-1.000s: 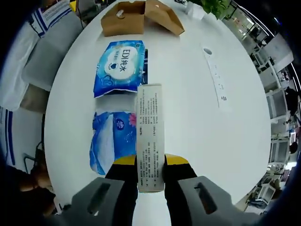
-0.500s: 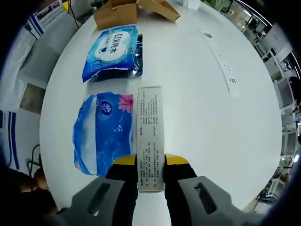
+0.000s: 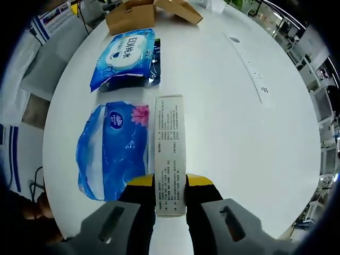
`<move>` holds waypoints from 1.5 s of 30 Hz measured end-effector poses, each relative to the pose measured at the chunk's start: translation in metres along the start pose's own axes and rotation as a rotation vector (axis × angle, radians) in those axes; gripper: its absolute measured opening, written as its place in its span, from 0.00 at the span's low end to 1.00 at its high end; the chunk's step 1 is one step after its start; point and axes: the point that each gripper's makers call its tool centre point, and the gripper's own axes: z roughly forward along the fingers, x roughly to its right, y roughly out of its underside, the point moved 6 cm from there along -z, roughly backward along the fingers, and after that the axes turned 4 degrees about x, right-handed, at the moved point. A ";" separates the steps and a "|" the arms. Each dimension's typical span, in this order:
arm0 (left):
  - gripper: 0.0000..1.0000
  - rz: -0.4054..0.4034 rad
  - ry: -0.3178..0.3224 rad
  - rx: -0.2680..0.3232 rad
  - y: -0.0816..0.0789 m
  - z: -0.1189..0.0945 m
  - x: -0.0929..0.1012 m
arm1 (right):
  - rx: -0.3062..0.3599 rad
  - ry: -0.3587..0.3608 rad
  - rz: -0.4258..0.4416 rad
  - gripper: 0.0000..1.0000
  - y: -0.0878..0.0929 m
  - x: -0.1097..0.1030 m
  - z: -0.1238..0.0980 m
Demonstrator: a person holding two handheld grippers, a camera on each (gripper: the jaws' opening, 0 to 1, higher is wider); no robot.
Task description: Operate the shoe box by opening the lid, removing the specified soft item, and placing it in the target area until the item is outside and the box remains undamaged.
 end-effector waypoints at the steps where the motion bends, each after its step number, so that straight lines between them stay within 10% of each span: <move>1: 0.50 0.001 0.000 -0.001 0.001 0.000 0.000 | 0.001 -0.001 -0.001 0.18 0.000 0.000 0.000; 29: 0.50 -0.003 0.012 0.007 0.009 -0.003 -0.022 | -0.011 0.034 0.048 0.30 0.004 0.005 -0.016; 45: 0.51 0.021 0.021 0.054 0.012 -0.029 -0.019 | -0.007 0.024 0.128 0.51 -0.031 -0.041 -0.055</move>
